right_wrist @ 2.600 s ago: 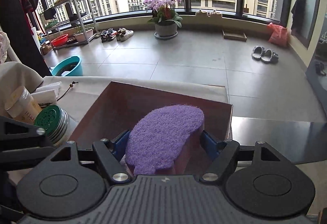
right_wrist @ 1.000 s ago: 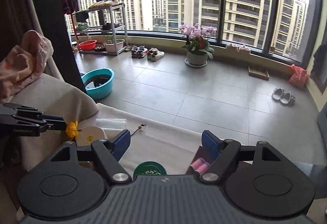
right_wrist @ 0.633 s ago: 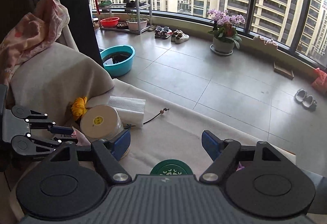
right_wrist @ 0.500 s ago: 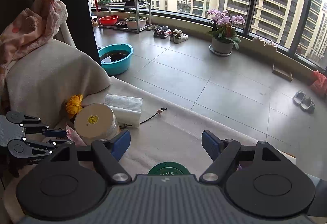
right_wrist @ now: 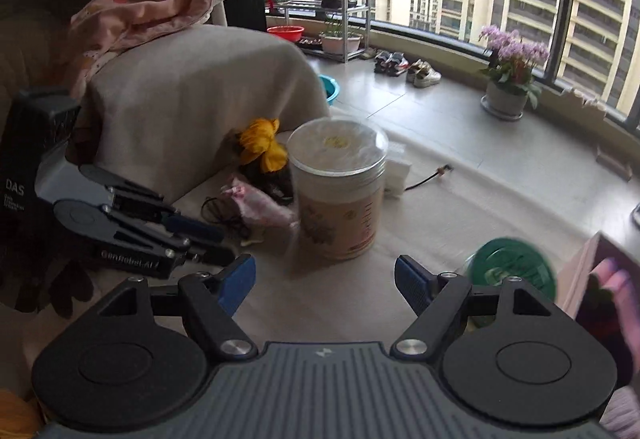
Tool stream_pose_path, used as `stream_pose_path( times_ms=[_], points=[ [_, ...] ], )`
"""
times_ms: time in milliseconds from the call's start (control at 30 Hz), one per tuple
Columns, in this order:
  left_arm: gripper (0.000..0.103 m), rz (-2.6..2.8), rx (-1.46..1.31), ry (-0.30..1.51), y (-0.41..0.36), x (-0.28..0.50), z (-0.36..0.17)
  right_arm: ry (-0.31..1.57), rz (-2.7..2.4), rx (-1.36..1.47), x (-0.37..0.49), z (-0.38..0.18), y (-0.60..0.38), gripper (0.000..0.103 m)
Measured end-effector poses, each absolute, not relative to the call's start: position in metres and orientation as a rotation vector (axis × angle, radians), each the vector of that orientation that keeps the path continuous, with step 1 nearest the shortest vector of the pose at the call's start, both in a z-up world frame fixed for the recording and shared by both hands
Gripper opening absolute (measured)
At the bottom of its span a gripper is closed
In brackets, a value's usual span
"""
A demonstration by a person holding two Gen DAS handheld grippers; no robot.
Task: Organize soft objects
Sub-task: 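Move the left tool to the pink fabric scrunchie and grasp it, then lift the pink scrunchie with the left tool while the right tool approaches its cord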
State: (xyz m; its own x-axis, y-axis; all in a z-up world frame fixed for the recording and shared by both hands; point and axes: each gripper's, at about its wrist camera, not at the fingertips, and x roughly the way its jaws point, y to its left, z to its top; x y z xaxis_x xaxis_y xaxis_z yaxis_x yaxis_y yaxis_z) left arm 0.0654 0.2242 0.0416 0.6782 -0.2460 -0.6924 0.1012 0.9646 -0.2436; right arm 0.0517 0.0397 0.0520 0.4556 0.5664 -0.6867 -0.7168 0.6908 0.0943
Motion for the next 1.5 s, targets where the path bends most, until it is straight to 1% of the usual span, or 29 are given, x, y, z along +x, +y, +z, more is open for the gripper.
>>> stream_pose_path(
  times_ms=[67, 167, 267, 333, 367, 400, 433, 467, 500, 733, 867, 1033, 1067, 1133, 1167, 1200, 1267, 1367, 1433, 1500],
  points=[
    [0.035, -0.150, -0.190, 0.768, 0.229, 0.067, 0.052, 0.803, 0.813, -0.181, 0.052, 0.031, 0.053, 0.077],
    [0.035, -0.091, -0.209, 0.724, 0.239, 0.075, 0.066, 0.806, 0.810, -0.153, 0.052, 0.009, 0.079, 0.077],
    [0.035, -0.070, -0.246, 0.697, 0.249, 0.077, 0.073, 0.774, 0.816, -0.136, 0.051, -0.001, 0.107, 0.072],
    [0.034, -0.066, -0.255, 0.697, 0.252, 0.077, 0.074, 0.763, 0.805, -0.144, 0.053, -0.007, 0.125, 0.066],
    [0.034, -0.070, -0.258, 0.698, 0.253, 0.077, 0.074, 0.753, 0.795, -0.156, 0.054, -0.010, 0.132, 0.061],
    [0.034, -0.071, -0.254, 0.699, 0.253, 0.077, 0.074, 0.722, 0.779, -0.179, 0.053, -0.011, 0.137, 0.047],
    [0.034, -0.070, -0.250, 0.701, 0.253, 0.077, 0.073, 0.704, 0.770, -0.210, 0.052, -0.012, 0.142, 0.041],
    [0.034, -0.070, -0.248, 0.703, 0.253, 0.077, 0.073, 0.692, 0.766, -0.235, 0.051, -0.011, 0.144, 0.026],
    [0.034, -0.072, -0.248, 0.704, 0.252, 0.078, 0.072, 0.692, 0.769, -0.240, 0.050, -0.010, 0.142, 0.021],
    [0.034, -0.055, -0.195, 0.727, 0.240, 0.097, 0.055, 0.708, 0.755, -0.237, 0.039, -0.007, 0.096, 0.020],
    [0.034, -0.097, -0.237, 0.772, 0.238, 0.103, 0.040, 0.722, 0.733, -0.219, 0.037, -0.005, 0.074, 0.020],
    [0.034, -0.224, -0.273, 0.785, 0.232, 0.092, 0.040, 0.701, 0.750, -0.206, 0.033, -0.007, 0.061, 0.023],
    [0.034, -0.250, -0.269, 0.798, 0.226, 0.091, 0.040, 0.692, 0.753, -0.210, 0.031, -0.008, 0.060, 0.025],
    [0.034, -0.267, -0.239, 0.828, 0.215, 0.092, 0.037, 0.678, 0.763, -0.217, 0.031, -0.010, 0.064, 0.032],
    [0.034, -0.255, -0.217, 0.843, 0.210, 0.094, 0.034, 0.672, 0.772, -0.222, 0.029, -0.010, 0.065, 0.039],
    [0.034, -0.240, -0.195, 0.858, 0.206, 0.096, 0.031, 0.667, 0.779, -0.231, 0.027, -0.011, 0.067, 0.043],
    [0.034, -0.219, -0.151, 0.882, 0.199, 0.098, 0.023, 0.655, 0.776, -0.260, 0.022, -0.012, 0.069, 0.045],
    [0.033, -0.255, -0.123, 0.876, 0.193, 0.095, 0.023, 0.656, 0.776, -0.272, 0.020, -0.012, 0.067, 0.060],
    [0.030, -0.300, -0.125, 0.882, 0.189, 0.092, 0.022, 0.652, 0.777, -0.258, 0.022, -0.013, 0.064, 0.063],
    [0.030, -0.304, -0.102, 0.876, 0.184, 0.089, 0.022, 0.646, 0.775, -0.261, 0.021, -0.015, 0.064, 0.066]
  ],
)
